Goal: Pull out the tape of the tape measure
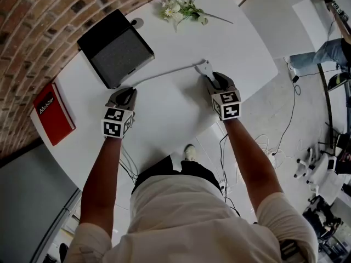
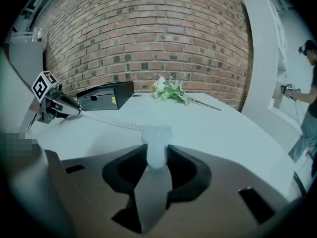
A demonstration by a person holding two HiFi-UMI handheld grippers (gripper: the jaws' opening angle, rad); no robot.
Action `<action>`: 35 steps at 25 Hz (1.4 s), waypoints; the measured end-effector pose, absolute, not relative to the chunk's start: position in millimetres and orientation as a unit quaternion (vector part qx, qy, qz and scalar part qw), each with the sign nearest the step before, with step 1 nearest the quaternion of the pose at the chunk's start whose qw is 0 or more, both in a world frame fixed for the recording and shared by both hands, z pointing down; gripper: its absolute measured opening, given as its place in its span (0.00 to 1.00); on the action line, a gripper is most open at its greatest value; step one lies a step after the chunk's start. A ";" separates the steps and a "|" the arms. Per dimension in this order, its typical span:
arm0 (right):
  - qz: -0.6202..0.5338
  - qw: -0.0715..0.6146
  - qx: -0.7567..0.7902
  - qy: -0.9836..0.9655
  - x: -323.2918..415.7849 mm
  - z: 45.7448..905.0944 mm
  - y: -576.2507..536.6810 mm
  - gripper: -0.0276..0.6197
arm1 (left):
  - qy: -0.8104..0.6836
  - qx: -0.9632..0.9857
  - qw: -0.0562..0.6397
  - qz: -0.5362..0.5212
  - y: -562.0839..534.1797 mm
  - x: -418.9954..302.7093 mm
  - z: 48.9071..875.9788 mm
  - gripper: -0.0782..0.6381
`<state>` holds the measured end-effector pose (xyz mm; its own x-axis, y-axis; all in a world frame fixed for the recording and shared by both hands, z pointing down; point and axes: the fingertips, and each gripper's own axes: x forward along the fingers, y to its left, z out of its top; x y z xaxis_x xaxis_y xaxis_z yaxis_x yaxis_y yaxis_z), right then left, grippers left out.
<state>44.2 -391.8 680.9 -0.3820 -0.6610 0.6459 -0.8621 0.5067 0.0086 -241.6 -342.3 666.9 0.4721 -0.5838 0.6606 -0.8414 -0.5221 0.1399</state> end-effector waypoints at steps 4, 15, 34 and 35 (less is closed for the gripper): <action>0.163 0.313 0.458 -0.816 39.7 681.9 -388.8 0.25 | -0.432 0.824 0.228 0.288 -342.1 -241.9 673.1 0.15; 0.172 0.314 0.453 -0.816 47.0 678.5 -380.6 0.27 | -0.438 0.817 0.221 0.304 -329.0 -239.6 673.2 0.31; 0.142 0.276 0.436 -0.845 87.1 617.4 -294.1 0.27 | -0.503 0.798 0.208 0.258 -233.0 -214.7 606.3 0.29; 0.141 0.273 0.434 -0.847 90.0 613.3 -287.7 0.27 | -0.506 0.797 0.208 0.256 -226.0 -212.2 602.8 0.29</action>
<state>90.0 -287.7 613.3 -0.4737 -0.6583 0.5850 -0.8125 0.5829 -0.0021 -212.2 -226.0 602.8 0.3565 -0.7001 0.6187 -0.9133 -0.4007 0.0729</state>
